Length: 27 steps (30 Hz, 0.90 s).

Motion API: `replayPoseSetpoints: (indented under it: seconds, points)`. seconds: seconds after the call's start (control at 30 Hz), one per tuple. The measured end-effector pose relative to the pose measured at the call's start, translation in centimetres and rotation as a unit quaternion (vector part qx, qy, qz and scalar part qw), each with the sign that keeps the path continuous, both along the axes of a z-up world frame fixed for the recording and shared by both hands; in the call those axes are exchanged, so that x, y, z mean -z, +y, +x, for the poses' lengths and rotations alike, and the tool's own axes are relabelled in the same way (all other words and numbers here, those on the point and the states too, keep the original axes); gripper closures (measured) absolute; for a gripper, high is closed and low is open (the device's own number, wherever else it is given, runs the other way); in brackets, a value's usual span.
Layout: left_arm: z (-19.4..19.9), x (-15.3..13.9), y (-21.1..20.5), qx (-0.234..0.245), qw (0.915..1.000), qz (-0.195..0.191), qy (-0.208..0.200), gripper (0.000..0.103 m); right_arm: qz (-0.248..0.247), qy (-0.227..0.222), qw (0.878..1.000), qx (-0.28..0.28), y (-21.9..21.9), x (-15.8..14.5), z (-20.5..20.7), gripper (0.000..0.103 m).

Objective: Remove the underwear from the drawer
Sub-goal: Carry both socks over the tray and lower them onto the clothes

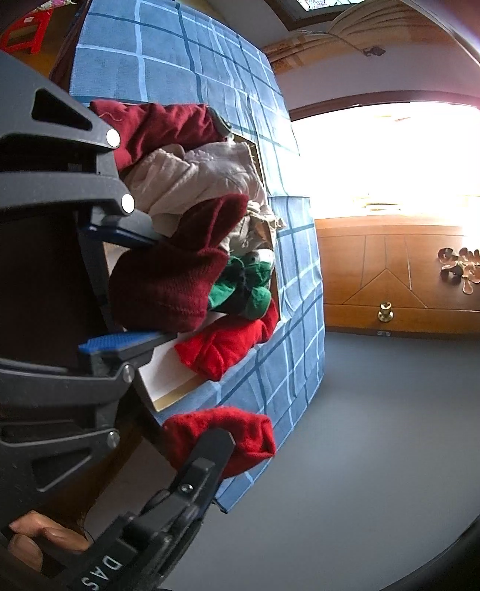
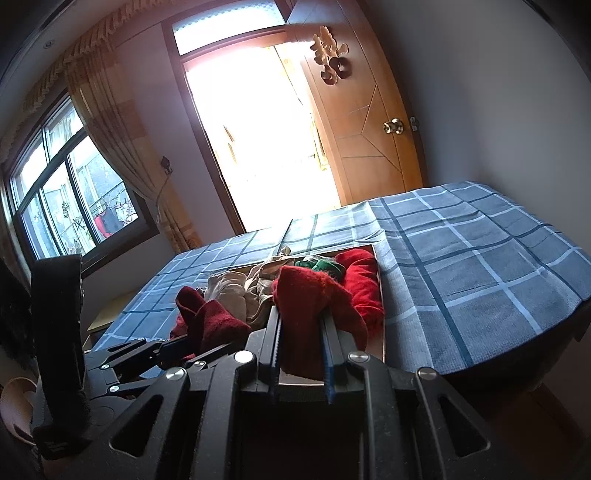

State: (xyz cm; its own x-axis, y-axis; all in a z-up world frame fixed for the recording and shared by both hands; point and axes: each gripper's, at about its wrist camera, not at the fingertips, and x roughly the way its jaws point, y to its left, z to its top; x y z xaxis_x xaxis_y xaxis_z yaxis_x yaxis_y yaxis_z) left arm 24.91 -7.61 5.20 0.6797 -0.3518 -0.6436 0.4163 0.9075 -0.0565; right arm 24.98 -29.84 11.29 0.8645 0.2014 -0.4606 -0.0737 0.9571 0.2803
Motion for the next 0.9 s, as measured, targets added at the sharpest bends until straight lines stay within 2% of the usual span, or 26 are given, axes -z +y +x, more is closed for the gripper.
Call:
replayPoseSetpoints:
  seconds: [0.5, 0.9]
  points:
    - [2.8, 0.8, 0.8, -0.038, 0.999, 0.022, -0.006, 0.064, -0.004, 0.009, 1.0, 0.001, 0.7, 0.6, 2.2, 0.083]
    - [4.5, 2.3, 0.2, -0.049, 0.9982, 0.032, 0.012, 0.064, -0.005, 0.028, 1.0, 0.008, 1.0, 1.9, 4.5, 0.083]
